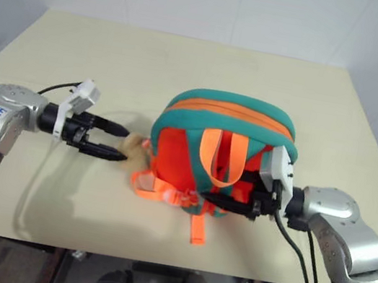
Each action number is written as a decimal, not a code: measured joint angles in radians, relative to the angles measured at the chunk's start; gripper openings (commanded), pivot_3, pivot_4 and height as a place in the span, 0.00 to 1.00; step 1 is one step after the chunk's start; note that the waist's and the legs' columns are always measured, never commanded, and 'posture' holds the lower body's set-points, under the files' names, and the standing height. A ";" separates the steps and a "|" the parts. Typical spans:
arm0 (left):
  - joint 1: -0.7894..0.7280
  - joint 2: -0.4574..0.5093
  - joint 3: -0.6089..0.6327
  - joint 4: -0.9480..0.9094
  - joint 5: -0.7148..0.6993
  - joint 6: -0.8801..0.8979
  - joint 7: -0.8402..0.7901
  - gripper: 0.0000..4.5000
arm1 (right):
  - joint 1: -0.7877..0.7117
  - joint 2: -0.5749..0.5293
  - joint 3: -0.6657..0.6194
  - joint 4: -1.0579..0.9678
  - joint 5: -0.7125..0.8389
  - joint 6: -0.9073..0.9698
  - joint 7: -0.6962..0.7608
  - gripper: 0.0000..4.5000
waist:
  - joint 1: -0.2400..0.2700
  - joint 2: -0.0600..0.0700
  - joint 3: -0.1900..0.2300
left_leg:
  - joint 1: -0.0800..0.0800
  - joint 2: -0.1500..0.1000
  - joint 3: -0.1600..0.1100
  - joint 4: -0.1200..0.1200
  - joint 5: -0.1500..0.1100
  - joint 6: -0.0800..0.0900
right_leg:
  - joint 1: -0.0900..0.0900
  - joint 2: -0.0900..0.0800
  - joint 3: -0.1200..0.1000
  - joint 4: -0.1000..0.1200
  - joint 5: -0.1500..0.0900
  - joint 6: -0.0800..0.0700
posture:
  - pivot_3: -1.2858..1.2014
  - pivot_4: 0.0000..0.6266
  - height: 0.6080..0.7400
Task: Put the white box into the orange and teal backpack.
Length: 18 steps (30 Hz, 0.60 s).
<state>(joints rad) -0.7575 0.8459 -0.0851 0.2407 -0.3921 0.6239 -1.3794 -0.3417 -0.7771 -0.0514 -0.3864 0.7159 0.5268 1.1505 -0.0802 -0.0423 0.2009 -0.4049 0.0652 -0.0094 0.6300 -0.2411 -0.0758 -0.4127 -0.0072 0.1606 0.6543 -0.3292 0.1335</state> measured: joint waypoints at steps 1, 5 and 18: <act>0.007 0.004 0.010 -0.004 -0.003 0.000 0.000 1.00 | -0.001 -0.006 -0.004 0.002 0.000 -0.001 0.010 0.92 | 0.000 0.000 0.000 | 0.000 0.000 0.000 0.000 0.000 0.000 | 0.000 0.000 0.000 0.000 0.000 0.000 | 0.52 0.24 1.00; 0.045 0.040 0.050 -0.007 -0.006 -0.011 0.000 1.00 | -0.004 -0.062 -0.043 0.035 -0.002 -0.006 0.052 1.00 | 0.000 0.000 0.000 | 0.000 0.000 0.000 0.000 0.000 0.000 | 0.000 0.000 0.000 0.000 0.000 0.000 | 0.52 0.24 1.00; 0.229 0.067 0.386 0.025 -0.095 -0.283 -0.006 1.00 | 0.252 -0.311 -0.451 0.299 -0.109 -0.119 0.189 1.00 | 0.020 0.000 0.000 | 0.002 0.000 0.003 0.001 -0.001 0.002 | 0.001 -0.001 0.000 -0.001 0.000 0.000 | 0.52 0.24 1.00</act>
<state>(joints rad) -0.5288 0.9124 0.3009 0.2657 -0.4874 0.3408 -1.3853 -0.0901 -1.0881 -0.5027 -0.0875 0.6064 0.4081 1.3392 -0.0602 -0.0425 0.2009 -0.4029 0.0652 -0.0066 0.6313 -0.2421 -0.0742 -0.4113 -0.0086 0.1606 0.6528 -0.3295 0.1333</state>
